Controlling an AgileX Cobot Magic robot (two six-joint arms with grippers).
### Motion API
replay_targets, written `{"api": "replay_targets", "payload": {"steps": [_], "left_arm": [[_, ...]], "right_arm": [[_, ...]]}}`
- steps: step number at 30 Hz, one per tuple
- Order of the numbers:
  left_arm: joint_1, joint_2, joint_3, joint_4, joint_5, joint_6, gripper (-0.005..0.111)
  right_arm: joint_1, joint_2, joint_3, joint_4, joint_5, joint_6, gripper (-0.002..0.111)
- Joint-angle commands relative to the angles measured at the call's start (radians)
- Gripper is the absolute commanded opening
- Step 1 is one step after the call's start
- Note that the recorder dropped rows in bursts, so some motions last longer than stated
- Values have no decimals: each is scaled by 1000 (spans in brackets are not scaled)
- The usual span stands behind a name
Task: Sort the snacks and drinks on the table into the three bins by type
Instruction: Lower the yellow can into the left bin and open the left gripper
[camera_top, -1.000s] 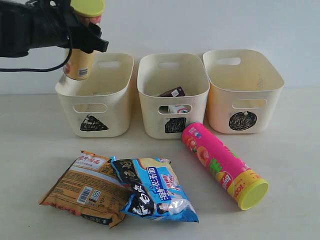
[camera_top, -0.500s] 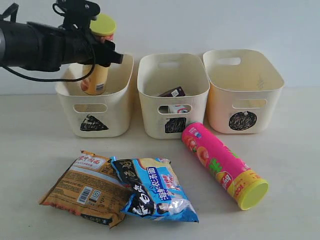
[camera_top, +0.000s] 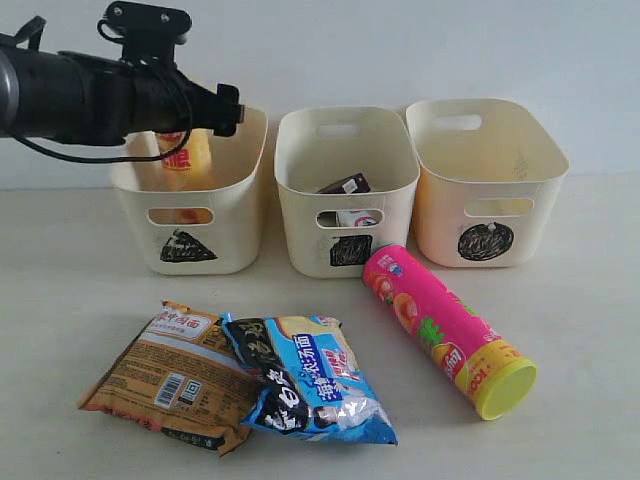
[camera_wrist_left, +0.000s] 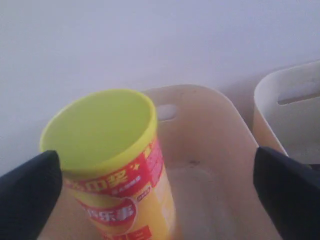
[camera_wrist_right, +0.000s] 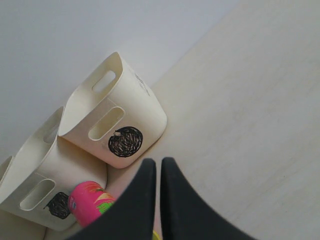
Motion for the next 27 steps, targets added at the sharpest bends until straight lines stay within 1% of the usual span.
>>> {"api": "replay_targets", "payload": {"steps": [1,2,6,8,9,11,12,14,15,17,18,25,27], "left_arm": [[-3,-67,-8,-21,-82,-11,96],[-3,-83,-8,-21,-105,-11,96],[-3,-146,-8,-51,-110,-11,95],[-3,-182,-8,-93,-99,-6,90],[-3,-200,-8,-125,-99,9,85],[-3,-240,-8,-250,-99,94,70],[-3,-256,-8,-259,-99,137,62],[-5,-300,15,-259,-78,165,40],[-5,-320,29,-259,-62,165,31],[-5,-373,66,-259,-13,165,9],[-5,-397,84,-259,5,173,5],[-5,-537,235,-259,142,187,4],[-5,-580,299,-259,210,187,4]], "right_arm": [[-5,-5,0,-1,-3,-3,0],[-5,-5,0,-1,-3,-3,0],[-5,-5,0,-1,-3,-3,0],[-5,-5,0,-1,-3,-3,0],[-5,-5,0,-1,-3,-3,0],[-5,-5,0,-1,-3,-3,0],[-5,-5,0,-1,-3,-3,0],[-5,-5,0,-1,-3,-3,0],[-5,-5,0,-1,-3,-3,0],[-5,-5,0,-1,-3,-3,0],[-5,-5,0,-1,-3,-3,0],[-5,-5,0,-1,-3,-3,0],[-5,-5,0,-1,-3,-3,0]]}}
